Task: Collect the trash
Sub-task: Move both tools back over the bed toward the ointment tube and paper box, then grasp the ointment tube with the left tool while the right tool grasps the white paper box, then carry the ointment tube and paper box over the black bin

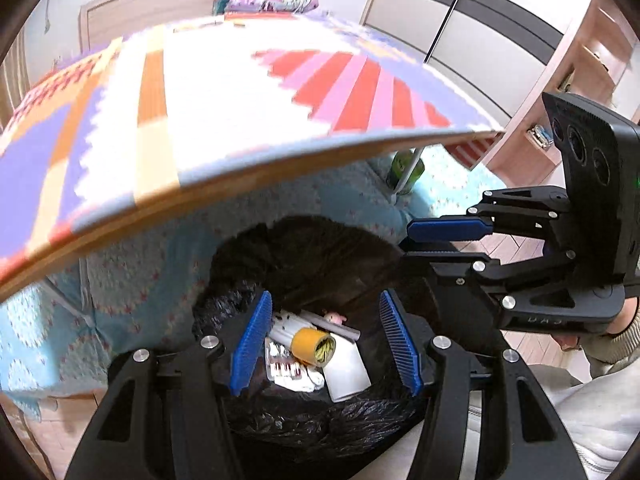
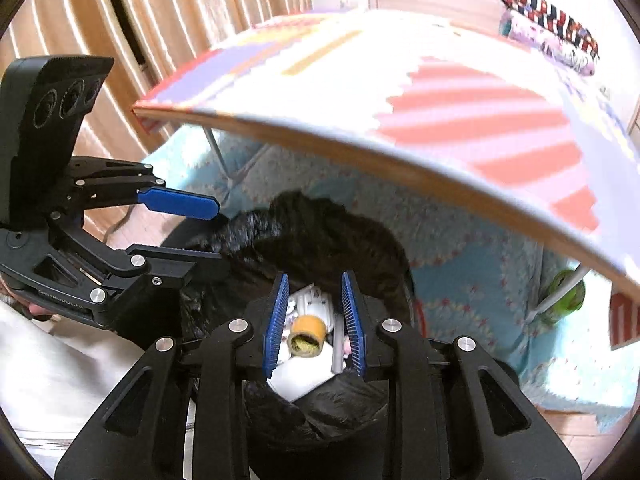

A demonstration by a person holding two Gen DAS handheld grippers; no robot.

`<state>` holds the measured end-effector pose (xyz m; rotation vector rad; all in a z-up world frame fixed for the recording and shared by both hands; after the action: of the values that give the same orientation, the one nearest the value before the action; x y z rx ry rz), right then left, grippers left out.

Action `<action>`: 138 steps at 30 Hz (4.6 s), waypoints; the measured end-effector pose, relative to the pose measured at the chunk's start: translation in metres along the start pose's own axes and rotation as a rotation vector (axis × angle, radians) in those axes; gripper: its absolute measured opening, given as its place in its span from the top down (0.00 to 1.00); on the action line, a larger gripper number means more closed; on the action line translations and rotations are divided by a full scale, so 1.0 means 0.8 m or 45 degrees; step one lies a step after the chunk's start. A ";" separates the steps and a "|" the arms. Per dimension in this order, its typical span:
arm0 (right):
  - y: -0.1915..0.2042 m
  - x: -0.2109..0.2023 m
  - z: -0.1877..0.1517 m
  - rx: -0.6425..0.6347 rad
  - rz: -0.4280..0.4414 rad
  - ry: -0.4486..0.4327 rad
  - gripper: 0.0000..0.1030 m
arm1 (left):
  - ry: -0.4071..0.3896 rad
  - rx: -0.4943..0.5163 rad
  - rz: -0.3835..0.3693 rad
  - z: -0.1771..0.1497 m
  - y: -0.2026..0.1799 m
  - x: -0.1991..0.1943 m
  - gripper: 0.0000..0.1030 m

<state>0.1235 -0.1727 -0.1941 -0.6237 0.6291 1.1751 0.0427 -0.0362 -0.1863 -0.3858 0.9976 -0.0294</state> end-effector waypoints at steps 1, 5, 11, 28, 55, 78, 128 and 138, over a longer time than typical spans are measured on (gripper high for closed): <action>-0.003 -0.006 0.007 -0.010 -0.019 -0.013 0.69 | -0.013 0.008 -0.002 0.004 -0.001 -0.005 0.47; -0.017 -0.023 0.027 -0.022 -0.063 -0.061 0.68 | -0.062 0.025 -0.017 0.022 0.000 -0.026 0.47; -0.040 -0.036 0.059 -0.035 -0.120 -0.118 0.64 | -0.137 -0.024 -0.034 0.065 0.020 -0.052 0.47; -0.116 0.004 0.162 -0.049 -0.198 -0.156 0.58 | -0.222 0.096 0.081 0.211 0.075 -0.040 0.47; -0.261 0.134 0.282 0.156 -0.260 -0.120 0.58 | -0.179 0.408 0.121 0.457 0.143 0.098 0.47; -0.312 0.180 0.316 0.352 -0.437 -0.062 0.56 | -0.071 0.624 0.103 0.525 0.140 0.200 0.47; -0.322 0.139 0.266 0.475 -0.542 -0.084 0.77 | -0.016 0.453 0.070 0.455 0.124 0.142 0.83; -0.273 0.065 0.260 0.416 -0.512 -0.168 0.77 | -0.064 0.467 0.073 0.413 0.083 0.084 0.83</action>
<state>0.3709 -0.0454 -0.0667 -0.3679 0.5376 0.7113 0.3414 0.1127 -0.1039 -0.0219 0.9301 -0.1480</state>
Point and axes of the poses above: each gripper's, at about its wrist camera, not at the fingertips, and x roughly the way its jaws point, y to its left, z to its top, the point moved 3 cm from there along x, roughly the way its jaws point, and after that the axes turned 12 degrees about -x, right-handed, at the moved point
